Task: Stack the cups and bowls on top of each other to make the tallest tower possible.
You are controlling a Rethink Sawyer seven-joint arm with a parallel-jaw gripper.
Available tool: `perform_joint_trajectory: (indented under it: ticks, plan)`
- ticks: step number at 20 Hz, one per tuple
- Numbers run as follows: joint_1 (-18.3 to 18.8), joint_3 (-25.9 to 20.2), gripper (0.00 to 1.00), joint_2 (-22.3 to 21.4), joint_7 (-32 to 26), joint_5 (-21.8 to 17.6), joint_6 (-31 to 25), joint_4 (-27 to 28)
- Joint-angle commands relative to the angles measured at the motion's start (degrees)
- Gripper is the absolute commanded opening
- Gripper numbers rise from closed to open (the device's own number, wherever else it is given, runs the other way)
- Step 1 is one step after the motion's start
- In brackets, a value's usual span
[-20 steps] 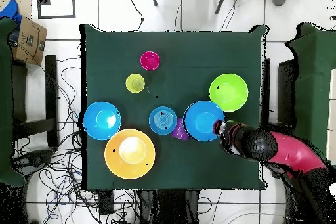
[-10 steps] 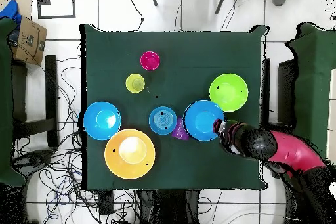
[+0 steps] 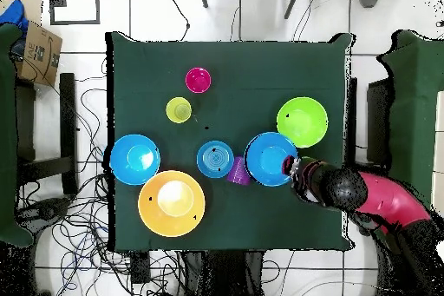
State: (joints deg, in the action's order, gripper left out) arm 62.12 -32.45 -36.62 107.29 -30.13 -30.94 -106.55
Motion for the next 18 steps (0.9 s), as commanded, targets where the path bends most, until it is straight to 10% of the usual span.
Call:
perform_joint_trajectory:
  ticks: [1, 18]
  plan:
    - [-2.52, -0.12, 1.00, 1.59, -3.00, -3.74, 2.36, 3.50]
    - [-1.90, 0.12, 1.00, 2.65, -5.11, -4.22, 0.25, 4.48]
